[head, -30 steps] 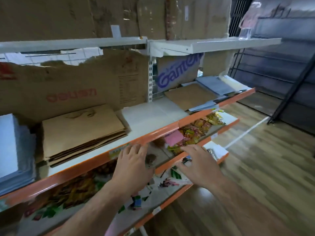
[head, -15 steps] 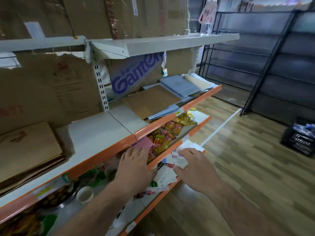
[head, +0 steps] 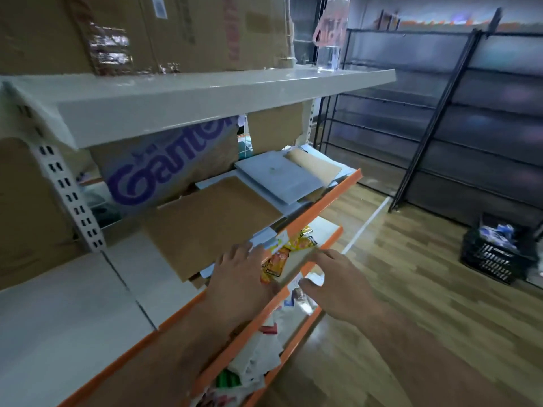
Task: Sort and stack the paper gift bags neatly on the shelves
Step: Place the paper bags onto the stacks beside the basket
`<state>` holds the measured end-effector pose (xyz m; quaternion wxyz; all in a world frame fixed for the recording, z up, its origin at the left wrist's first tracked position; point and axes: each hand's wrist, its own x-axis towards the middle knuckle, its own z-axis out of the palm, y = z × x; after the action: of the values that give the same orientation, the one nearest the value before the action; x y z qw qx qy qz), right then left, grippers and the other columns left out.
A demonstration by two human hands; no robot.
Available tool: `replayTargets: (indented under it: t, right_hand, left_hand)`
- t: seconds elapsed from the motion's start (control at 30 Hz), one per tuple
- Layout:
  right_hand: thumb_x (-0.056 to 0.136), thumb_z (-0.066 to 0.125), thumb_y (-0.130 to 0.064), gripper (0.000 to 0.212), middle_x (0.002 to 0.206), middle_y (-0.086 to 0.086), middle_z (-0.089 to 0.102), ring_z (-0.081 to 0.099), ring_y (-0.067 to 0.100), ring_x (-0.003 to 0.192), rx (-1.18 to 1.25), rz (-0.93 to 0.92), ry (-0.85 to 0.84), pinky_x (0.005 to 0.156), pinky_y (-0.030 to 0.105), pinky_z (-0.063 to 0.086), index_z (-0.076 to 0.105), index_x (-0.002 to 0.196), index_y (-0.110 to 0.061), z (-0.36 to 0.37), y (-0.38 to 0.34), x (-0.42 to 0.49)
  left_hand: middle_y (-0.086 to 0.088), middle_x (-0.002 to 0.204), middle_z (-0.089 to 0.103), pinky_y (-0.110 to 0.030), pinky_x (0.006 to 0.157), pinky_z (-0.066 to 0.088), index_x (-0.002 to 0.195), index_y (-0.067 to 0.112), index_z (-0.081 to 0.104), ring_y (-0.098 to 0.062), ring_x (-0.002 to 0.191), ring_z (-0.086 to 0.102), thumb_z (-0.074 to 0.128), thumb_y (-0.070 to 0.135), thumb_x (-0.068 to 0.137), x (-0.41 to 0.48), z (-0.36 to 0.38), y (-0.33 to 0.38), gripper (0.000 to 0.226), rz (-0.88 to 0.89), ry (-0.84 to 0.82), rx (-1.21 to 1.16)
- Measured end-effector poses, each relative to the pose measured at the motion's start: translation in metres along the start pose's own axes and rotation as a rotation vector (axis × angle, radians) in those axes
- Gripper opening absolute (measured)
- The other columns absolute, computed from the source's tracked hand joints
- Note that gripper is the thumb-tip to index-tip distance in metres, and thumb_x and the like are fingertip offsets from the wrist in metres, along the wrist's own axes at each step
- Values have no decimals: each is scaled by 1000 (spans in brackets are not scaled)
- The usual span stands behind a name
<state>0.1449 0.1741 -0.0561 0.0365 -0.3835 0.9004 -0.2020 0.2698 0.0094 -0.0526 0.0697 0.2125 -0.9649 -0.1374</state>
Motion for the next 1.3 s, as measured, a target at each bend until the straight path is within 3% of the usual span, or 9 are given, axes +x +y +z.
replayTargets:
  t: [0.1,0.2,0.37,0.57,0.7,0.87,0.97,1.17,1.3]
  right_hand:
    - [92,59,-48,54,139,-8,50,47,15,130,-10,-6,-2,102,31,44,51,142,-29,-1,12,41]
    - [91,62,-46,54,137,-5,53,50,18,128,-17,-42,-31,99,32,46,53,141,-27,-3,30,80]
    - [91,59,-49,53,143,-9,50,49,17,129,35,-45,-62,101,32,45,51,141,-33,-11,69,160]
    - [89,62,-55,41,121,-4,64,63,21,112,31,-115,-66,75,26,45,63,121,-30,-20,116,258]
    - [86,55,-67,66,129,5,58,56,30,117,15,-100,-110,87,35,47,51,133,-21,-27,144,321]
    - [76,55,-79,86,124,14,56,55,38,112,-33,-120,-225,89,43,48,45,132,-14,-18,170,379]
    - [72,65,-75,91,125,17,54,51,40,117,-66,-153,-265,92,44,46,42,134,-12,-13,175,394]
    - [60,85,-62,107,128,16,47,54,40,118,69,-151,-372,89,46,51,33,140,-12,-1,179,410]
    - [65,89,-43,78,118,15,64,62,34,103,279,-56,-397,74,36,49,53,122,-4,3,184,423]
  left_hand:
    - [-3,151,43,-45,109,35,151,20,36,-28,138,37,45,69,84,40,3,-5,83,-27,25,27]
    - [-2,145,49,-43,105,42,149,22,41,-25,131,46,28,76,76,79,5,-4,91,-41,45,53]
    - [4,147,44,-36,112,31,149,24,35,-19,137,34,57,63,87,139,21,2,77,-141,32,30]
    - [1,156,33,-35,117,22,155,21,26,-22,144,24,55,58,93,203,37,24,78,-311,53,7]
    - [-1,159,30,-36,117,23,156,22,24,-24,144,26,51,61,94,232,49,43,79,-432,48,31]
    - [0,159,28,-35,117,25,156,23,25,-23,143,26,51,58,95,251,62,61,75,-581,91,19]
    - [1,163,20,-37,121,21,157,26,21,-22,148,17,47,58,95,255,69,65,75,-643,91,1]
    - [2,158,29,-42,117,29,154,29,28,-23,144,22,48,59,89,264,76,68,75,-713,89,-58]
    - [1,157,29,-39,117,28,154,25,30,-22,145,21,51,56,91,265,75,72,73,-762,121,-56]
